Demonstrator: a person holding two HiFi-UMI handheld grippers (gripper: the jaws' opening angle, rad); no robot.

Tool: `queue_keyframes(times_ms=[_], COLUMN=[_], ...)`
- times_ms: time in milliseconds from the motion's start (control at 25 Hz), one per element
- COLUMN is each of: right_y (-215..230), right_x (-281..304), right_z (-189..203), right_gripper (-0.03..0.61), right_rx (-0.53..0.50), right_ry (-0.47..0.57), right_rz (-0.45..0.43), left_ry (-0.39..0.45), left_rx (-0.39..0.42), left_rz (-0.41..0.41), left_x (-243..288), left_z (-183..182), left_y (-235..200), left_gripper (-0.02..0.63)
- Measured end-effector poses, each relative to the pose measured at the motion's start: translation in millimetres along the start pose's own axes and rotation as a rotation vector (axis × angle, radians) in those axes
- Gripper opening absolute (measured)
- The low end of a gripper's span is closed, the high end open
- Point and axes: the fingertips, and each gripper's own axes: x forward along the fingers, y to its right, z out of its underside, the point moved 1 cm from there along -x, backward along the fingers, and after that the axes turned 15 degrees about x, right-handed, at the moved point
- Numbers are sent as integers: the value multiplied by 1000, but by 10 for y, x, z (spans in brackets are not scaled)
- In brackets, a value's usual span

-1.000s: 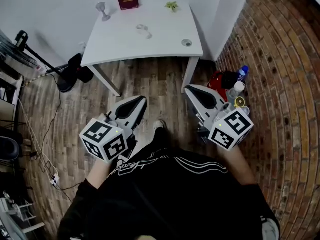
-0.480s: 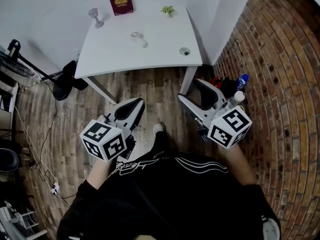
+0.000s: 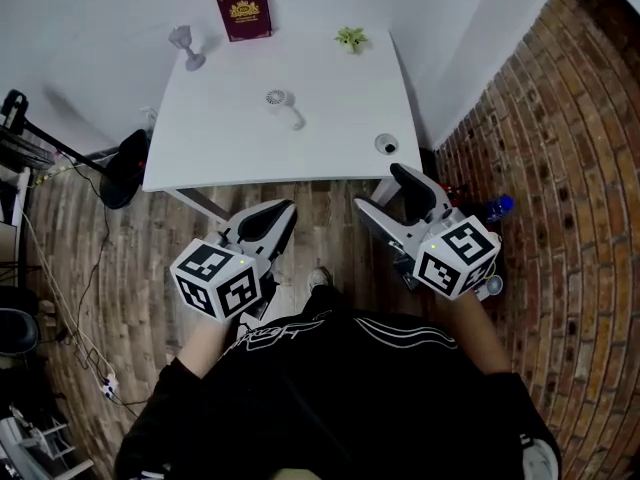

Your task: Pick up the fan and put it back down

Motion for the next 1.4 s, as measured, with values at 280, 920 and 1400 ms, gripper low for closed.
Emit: queue_keyframes(times_ms=[280,920,1400], right_y=[334,724,1050], right_x=[751,1788,2561], right_z=[-99,189,370], right_gripper=[347,342,341], right_rx=[0,-57,-85], right_ry=[-68,-229,-340], right_rz=[-13,-10,15], left_ry=[-18,-53,-61], left_rx=[-48,-89,-117], left_rz=[-51,-188,-254], left_x=[264,388,465], left_z=[-16,134,105], left_y=[-657,-1396,-1850], left_gripper=[33,33,34])
